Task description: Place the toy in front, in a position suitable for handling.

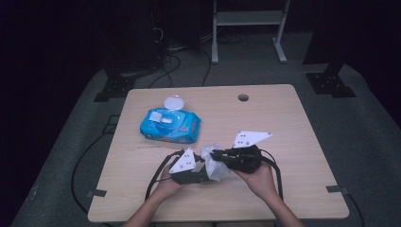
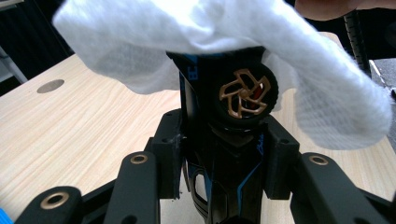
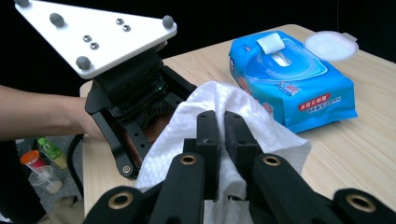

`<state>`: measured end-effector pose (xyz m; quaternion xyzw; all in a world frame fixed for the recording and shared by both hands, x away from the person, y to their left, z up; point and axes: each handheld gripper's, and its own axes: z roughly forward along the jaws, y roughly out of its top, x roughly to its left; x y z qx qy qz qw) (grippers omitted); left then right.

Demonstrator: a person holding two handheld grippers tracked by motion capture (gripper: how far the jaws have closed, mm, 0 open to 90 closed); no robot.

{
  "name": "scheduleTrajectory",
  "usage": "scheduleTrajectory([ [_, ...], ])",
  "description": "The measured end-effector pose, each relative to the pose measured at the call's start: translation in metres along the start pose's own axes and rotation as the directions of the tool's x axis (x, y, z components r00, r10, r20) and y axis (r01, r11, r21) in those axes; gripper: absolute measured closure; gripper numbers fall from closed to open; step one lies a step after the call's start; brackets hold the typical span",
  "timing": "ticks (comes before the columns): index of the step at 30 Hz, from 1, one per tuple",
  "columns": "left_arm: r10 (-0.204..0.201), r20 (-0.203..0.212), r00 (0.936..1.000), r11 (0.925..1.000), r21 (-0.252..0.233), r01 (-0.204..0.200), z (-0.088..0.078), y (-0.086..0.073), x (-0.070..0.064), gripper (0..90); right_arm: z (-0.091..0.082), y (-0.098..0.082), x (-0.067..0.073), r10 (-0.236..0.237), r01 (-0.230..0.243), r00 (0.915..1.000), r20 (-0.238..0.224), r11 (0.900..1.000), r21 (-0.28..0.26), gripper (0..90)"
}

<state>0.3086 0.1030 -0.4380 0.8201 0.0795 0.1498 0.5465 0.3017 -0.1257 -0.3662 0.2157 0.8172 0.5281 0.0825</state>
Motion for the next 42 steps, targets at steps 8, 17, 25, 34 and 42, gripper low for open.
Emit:
scheduleTrajectory([
  [8,-0.001,-0.007,1.0000,1.0000,-0.001,0.001,0.000,0.000,0.000,57.2,-0.010,-0.005,-0.008,0.019,-0.019,0.9995,0.023,1.000,-0.007,85.1],
  [17,-0.014,-0.006,0.9999,0.9998,-0.011,0.014,-0.002,-0.002,0.001,57.3,-0.007,-0.006,-0.003,0.010,-0.010,0.9999,0.010,1.000,-0.007,85.0],
  [25,-0.035,-0.011,0.9993,0.9992,-0.019,0.035,-0.005,-0.004,0.004,57.4,-0.023,-0.020,-0.022,0.084,-0.082,0.9946,0.062,0.996,-0.033,85.0],
  [34,-0.035,-0.013,0.9993,0.9993,-0.016,0.035,-0.005,-0.003,0.004,57.5,-0.015,-0.018,-0.017,0.085,-0.084,0.9962,0.021,0.996,-0.044,85.0],
  [42,-0.036,-0.020,0.9991,0.9992,-0.019,0.036,-0.007,-0.004,0.005,57.6,-0.013,-0.019,-0.018,0.086,-0.085,0.9960,0.023,0.995,-0.043,85.0],
])
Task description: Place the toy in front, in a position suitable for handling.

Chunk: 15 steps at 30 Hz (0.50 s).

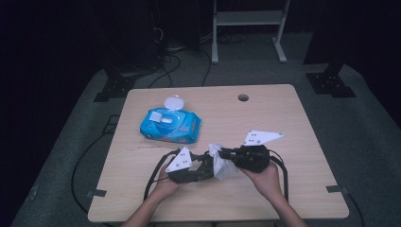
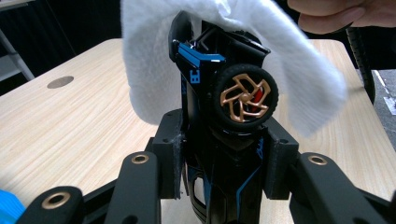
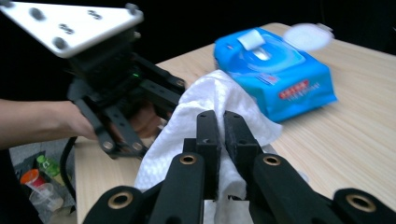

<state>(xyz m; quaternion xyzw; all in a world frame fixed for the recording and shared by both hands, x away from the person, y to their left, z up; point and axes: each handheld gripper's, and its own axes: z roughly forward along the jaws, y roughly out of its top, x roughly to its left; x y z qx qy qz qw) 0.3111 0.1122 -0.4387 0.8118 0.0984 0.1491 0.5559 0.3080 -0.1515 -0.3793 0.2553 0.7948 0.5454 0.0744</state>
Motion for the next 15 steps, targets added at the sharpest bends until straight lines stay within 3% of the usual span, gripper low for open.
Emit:
scheduleTrajectory([
  [4,-0.005,0.003,1.0000,1.0000,0.001,0.005,0.001,0.000,0.001,57.6,-0.003,-0.006,-0.008,0.037,-0.037,0.9993,0.006,0.999,0.001,84.9],
  [8,-0.008,0.008,0.9999,0.9999,0.010,0.007,0.001,0.002,0.002,57.6,-0.002,-0.006,-0.008,0.032,-0.032,0.9995,0.006,0.999,0.004,85.0],
  [15,0.002,0.011,0.9999,0.9988,0.049,-0.002,0.004,0.007,0.004,57.7,-0.003,-0.011,-0.015,0.065,-0.065,0.9978,-0.008,0.998,-0.006,85.0],
])
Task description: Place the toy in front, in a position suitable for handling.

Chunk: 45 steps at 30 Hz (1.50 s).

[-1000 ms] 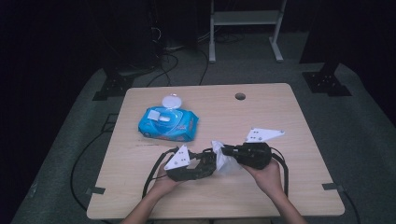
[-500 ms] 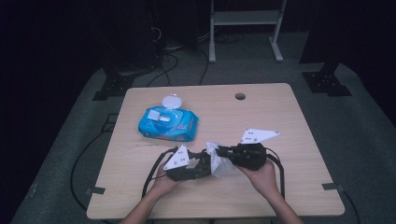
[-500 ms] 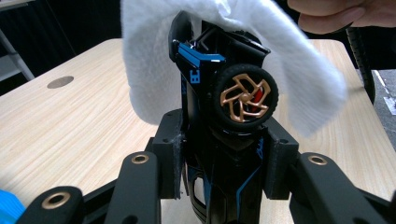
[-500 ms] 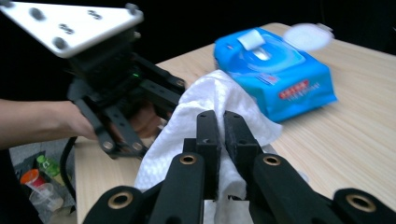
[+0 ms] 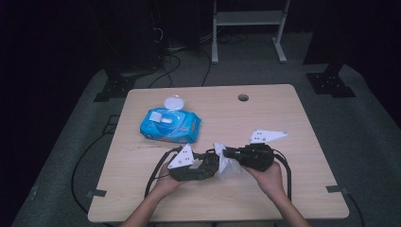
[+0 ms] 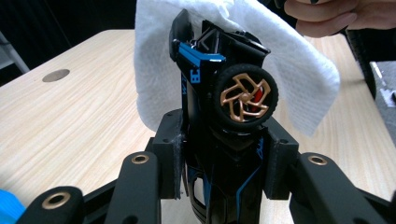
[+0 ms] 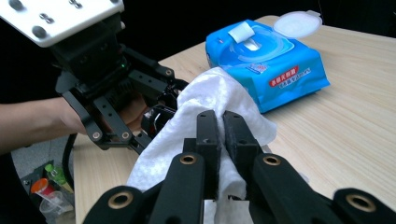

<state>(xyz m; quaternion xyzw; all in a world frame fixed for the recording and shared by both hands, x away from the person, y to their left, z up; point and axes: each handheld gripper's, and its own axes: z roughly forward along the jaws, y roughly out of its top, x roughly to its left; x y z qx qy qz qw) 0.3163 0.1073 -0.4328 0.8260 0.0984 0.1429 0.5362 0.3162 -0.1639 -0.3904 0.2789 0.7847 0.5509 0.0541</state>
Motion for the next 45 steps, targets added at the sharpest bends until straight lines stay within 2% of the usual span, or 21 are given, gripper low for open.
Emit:
scheduleTrajectory([
  [5,-0.007,0.001,1.0000,0.9999,0.010,0.007,0.000,0.001,0.001,57.6,0.001,-0.001,-0.002,0.003,-0.003,1.0000,0.005,1.000,0.004,85.0],
  [7,0.004,-0.008,1.0000,0.9996,0.029,-0.004,0.000,0.002,0.002,57.6,0.002,-0.002,-0.002,0.001,-0.001,1.0000,0.009,1.000,0.008,85.1],
  [15,0.005,-0.015,0.9999,0.9976,0.069,-0.004,0.001,0.001,0.005,57.5,0.009,-0.010,-0.010,0.038,-0.039,0.9990,0.023,0.999,0.033,85.1],
  [17,-0.007,-0.001,1.0000,0.9968,0.080,0.007,0.001,-0.001,0.007,57.5,0.011,-0.013,-0.014,0.048,-0.049,0.9985,0.024,0.998,0.044,85.0],
  [20,-0.010,0.000,0.9999,0.9910,0.133,0.010,0.004,-0.007,0.010,57.4,0.019,-0.025,-0.024,0.087,-0.089,0.9959,0.026,0.992,0.088,85.0],
  [21,-0.010,0.000,0.9999,0.9910,0.133,0.010,0.004,-0.007,0.010,57.5,0.019,-0.025,-0.024,0.087,-0.089,0.9959,0.026,0.992,0.088,85.0],
  [22,-0.014,0.001,0.9999,0.9863,0.165,0.014,0.007,-0.010,0.012,57.5,0.026,-0.033,-0.029,0.118,-0.120,0.9928,0.019,0.986,0.112,85.0],
  [23,-0.014,0.001,0.9999,0.9863,0.165,0.014,0.007,-0.010,0.012,57.4,0.026,-0.033,-0.029,0.118,-0.120,0.9928,0.019,0.986,0.112,85.0],
  [24,-0.017,0.000,0.9998,0.9801,0.198,0.017,0.009,-0.013,0.013,57.5,0.032,-0.039,-0.034,0.151,-0.150,0.9886,0.007,0.980,0.129,85.0],
  [25,-0.017,0.000,0.9998,0.9801,0.198,0.017,0.009,-0.013,0.013,57.4,0.032,-0.039,-0.034,0.151,-0.150,0.9886,0.007,0.980,0.129,85.0],
  [26,-0.014,0.001,0.9999,0.9738,0.227,0.014,0.010,-0.014,0.013,57.4,0.037,-0.043,-0.037,0.163,-0.162,0.9866,0.004,0.976,0.144,85.0],
  [30,-0.020,0.009,0.9998,0.9711,0.238,0.017,0.011,-0.014,0.014,59.6,0.041,-0.042,-0.033,0.156,-0.154,0.9878,-0.002,0.977,0.150,85.0],
  [31,-0.011,0.002,0.9999,0.9691,0.247,0.010,0.011,-0.014,0.013,59.7,0.041,-0.041,-0.032,0.155,-0.152,0.9879,-0.011,0.978,0.142,85.0],
  [34,-0.023,0.005,0.9997,0.9704,0.240,0.021,0.011,-0.015,0.014,59.7,0.040,-0.036,-0.026,0.130,-0.127,0.9913,-0.018,0.983,0.133,85.0],
  [41,-0.023,0.003,0.9997,0.9701,0.242,0.022,0.012,-0.015,0.014,59.1,0.039,-0.033,-0.022,0.119,-0.116,0.9927,-0.020,0.987,0.110,85.1],
  [42,-0.027,0.003,0.9996,0.9695,0.244,0.025,0.012,-0.015,0.014,58.9,0.038,-0.026,-0.017,0.096,-0.094,0.9951,-0.020,0.991,0.092,85.1],
  [43,-0.032,0.009,0.9994,0.9683,0.248,0.029,0.012,-0.016,0.014,58.9,0.038,-0.026,-0.017,0.096,-0.094,0.9951,-0.020,0.991,0.092,85.1],
  [44,-0.033,0.018,0.9993,0.9652,0.260,0.027,0.014,-0.017,0.014,58.6,0.040,-0.022,-0.012,0.067,-0.065,0.9976,-0.019,0.993,0.096,85.1],
  [45,-0.033,0.018,0.9993,0.9652,0.260,0.027,0.014,-0.017,0.014,58.4,0.040,-0.022,-0.012,0.067,-0.065,0.9976,-0.019,0.993,0.096,85.1],
])
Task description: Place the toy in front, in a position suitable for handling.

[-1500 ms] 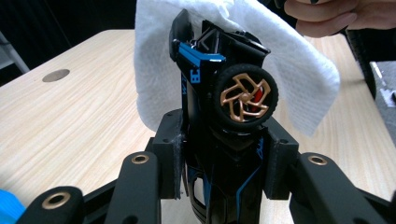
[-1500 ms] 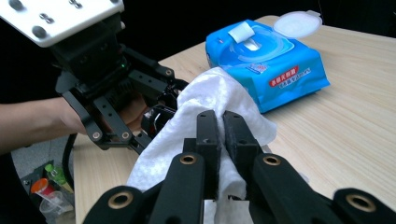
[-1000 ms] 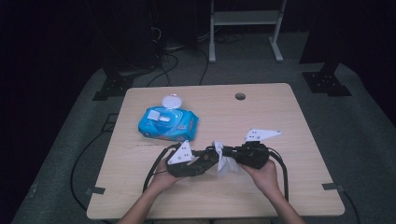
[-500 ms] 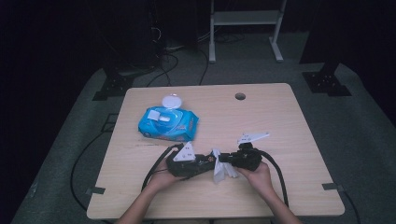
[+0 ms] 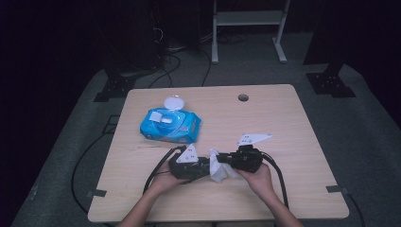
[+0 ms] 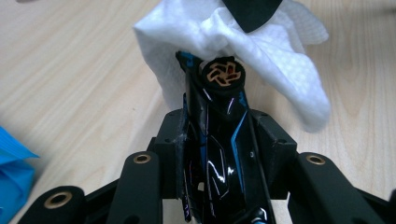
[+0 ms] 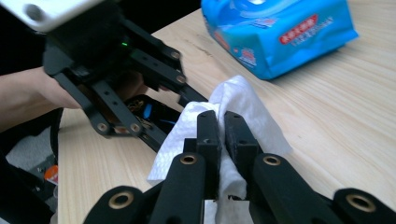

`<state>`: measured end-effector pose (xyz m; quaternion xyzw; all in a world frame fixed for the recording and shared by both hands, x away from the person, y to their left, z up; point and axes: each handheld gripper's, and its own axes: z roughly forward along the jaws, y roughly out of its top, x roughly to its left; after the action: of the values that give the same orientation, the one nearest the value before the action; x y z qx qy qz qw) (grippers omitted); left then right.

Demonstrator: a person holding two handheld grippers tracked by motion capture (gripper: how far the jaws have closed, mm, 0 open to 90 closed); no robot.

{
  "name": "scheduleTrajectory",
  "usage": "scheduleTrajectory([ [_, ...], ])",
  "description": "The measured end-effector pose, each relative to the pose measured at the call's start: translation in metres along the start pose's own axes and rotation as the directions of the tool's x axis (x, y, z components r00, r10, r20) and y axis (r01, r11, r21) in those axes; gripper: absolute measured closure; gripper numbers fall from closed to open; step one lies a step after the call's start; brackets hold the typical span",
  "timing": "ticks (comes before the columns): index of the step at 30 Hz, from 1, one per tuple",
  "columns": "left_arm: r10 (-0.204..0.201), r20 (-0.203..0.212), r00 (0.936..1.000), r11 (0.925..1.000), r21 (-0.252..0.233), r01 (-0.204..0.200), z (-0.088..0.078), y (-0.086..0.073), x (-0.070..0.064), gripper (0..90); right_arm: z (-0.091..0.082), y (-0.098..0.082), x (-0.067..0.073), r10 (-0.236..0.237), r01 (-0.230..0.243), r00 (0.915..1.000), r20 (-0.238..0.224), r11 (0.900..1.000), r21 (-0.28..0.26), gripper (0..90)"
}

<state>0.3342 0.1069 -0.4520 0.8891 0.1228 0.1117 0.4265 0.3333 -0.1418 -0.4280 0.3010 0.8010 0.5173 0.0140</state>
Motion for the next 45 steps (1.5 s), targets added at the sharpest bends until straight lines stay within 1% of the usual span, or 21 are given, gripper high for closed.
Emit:
scheduleTrajectory([
  [1,0.004,-0.009,1.0000,1.0000,-0.006,-0.004,0.000,-0.001,-0.001,58.3,0.005,0.001,0.004,-0.017,0.017,0.9999,0.000,1.000,0.010,85.2],
  [4,0.003,-0.005,1.0000,0.9999,-0.011,-0.003,0.000,-0.002,-0.001,59.0,0.009,0.001,0.004,-0.017,0.017,0.9999,-0.002,1.000,0.016,85.3],
  [6,0.002,-0.005,1.0000,0.9999,-0.013,-0.002,-0.001,-0.002,-0.002,59.1,0.006,-0.001,-0.002,-0.011,0.011,0.9996,0.028,1.000,0.021,85.4],
  [8,0.002,-0.005,1.0000,0.9999,-0.013,-0.002,-0.001,-0.002,-0.002,59.1,0.003,-0.003,-0.006,0.008,-0.009,0.9995,0.030,1.000,0.017,85.4],
  [9,0.003,-0.005,1.0000,0.9999,-0.013,-0.004,-0.001,-0.002,-0.002,59.2,-0.003,-0.008,-0.014,0.047,-0.047,0.9979,0.046,0.999,0.003,85.4],
  [12,0.009,-0.006,0.9999,0.9999,-0.011,-0.009,-0.001,-0.002,-0.002,59.1,-0.010,-0.012,-0.024,0.085,-0.084,0.9948,0.056,0.996,-0.010,85.5],
  [15,0.011,-0.009,0.9999,0.9999,-0.013,-0.011,-0.001,-0.002,-0.003,59.1,-0.019,-0.020,-0.040,0.143,-0.142,0.9848,0.098,0.990,-0.020,85.5],
  [16,0.011,-0.009,0.9999,0.9999,-0.013,-0.011,-0.001,-0.002,-0.003,59.1,-0.019,-0.020,-0.040,0.143,-0.142,0.9848,0.098,0.990,-0.020,85.5],
  [17,0.012,-0.009,0.9999,0.9998,-0.014,-0.012,-0.001,-0.002,-0.003,59.2,-0.021,-0.024,-0.047,0.176,-0.174,0.9807,0.085,0.984,-0.030,85.5],
  [18,0.014,-0.010,0.9999,0.9998,-0.016,-0.014,-0.001,-0.002,-0.003,59.2,-0.022,-0.024,-0.046,0.183,-0.181,0.9800,0.078,0.983,-0.037,85.5],
  [22,0.015,-0.013,0.9998,0.9997,-0.018,-0.015,0.000,-0.002,-0.003,59.3,-0.026,-0.014,-0.036,0.142,-0.139,0.9881,0.058,0.989,-0.057,85.5],
  [23,0.015,-0.012,0.9998,0.9997,-0.020,-0.016,0.001,-0.001,-0.003,59.3,-0.027,-0.007,-0.025,0.101,-0.098,0.9930,0.061,0.993,-0.059,85.4],
  [25,0.018,-0.015,0.9997,0.9997,-0.018,-0.019,0.002,0.000,-0.004,59.3,-0.025,-0.002,-0.016,0.071,-0.068,0.9963,0.049,0.996,-0.054,85.5],
  [27,0.024,-0.017,0.9996,0.9996,-0.013,-0.024,0.002,0.000,-0.005,59.4,-0.023,0.001,-0.009,0.033,-0.030,0.9974,0.065,0.998,-0.047,85.5],
  [31,0.029,-0.029,0.9991,0.9992,-0.027,-0.030,0.000,0.000,-0.005,59.7,-0.024,0.001,-0.010,0.030,-0.027,0.9960,0.085,0.999,-0.038,85.5],
  [34,0.016,-0.024,0.9996,0.9990,-0.041,-0.016,0.000,0.000,-0.005,59.9,-0.030,-0.001,-0.015,0.051,-0.044,0.9937,0.100,0.997,-0.068,85.8],
  [35,0.017,-0.022,0.9996,0.9989,-0.043,-0.018,0.001,0.001,-0.004,59.9,-0.036,0.001,-0.013,0.054,-0.046,0.9945,0.090,0.994,-0.096,85.8],
  [39,0.014,-0.018,0.9997,0.9988,-0.047,-0.015,0.004,0.002,-0.006,59.9,-0.033,0.007,-0.001,0.030,-0.025,0.9987,0.042,0.994,-0.110,85.7],
  [42,0.020,-0.012,0.9997,0.9986,-0.048,-0.021,0.006,0.003,-0.007,59.9,-0.024,0.008,0.005,0.009,-0.008,0.9998,0.015,0.996,-0.088,85.7],
  [43,0.024,-0.014,0.9996,0.9984,-0.051,-0.024,0.006,0.003,-0.008,59.8,-0.013,0.008,0.009,-0.004,0.003,1.0000,-0.006,0.998,-0.058,85.6],
  [45,0.024,-0.014,0.9996,0.9984,-0.050,-0.025,0.006,0.002,-0.008,59.7,-0.008,0.007,0.010,-0.008,0.008,0.9999,-0.009,0.999,-0.042,85.6],
])
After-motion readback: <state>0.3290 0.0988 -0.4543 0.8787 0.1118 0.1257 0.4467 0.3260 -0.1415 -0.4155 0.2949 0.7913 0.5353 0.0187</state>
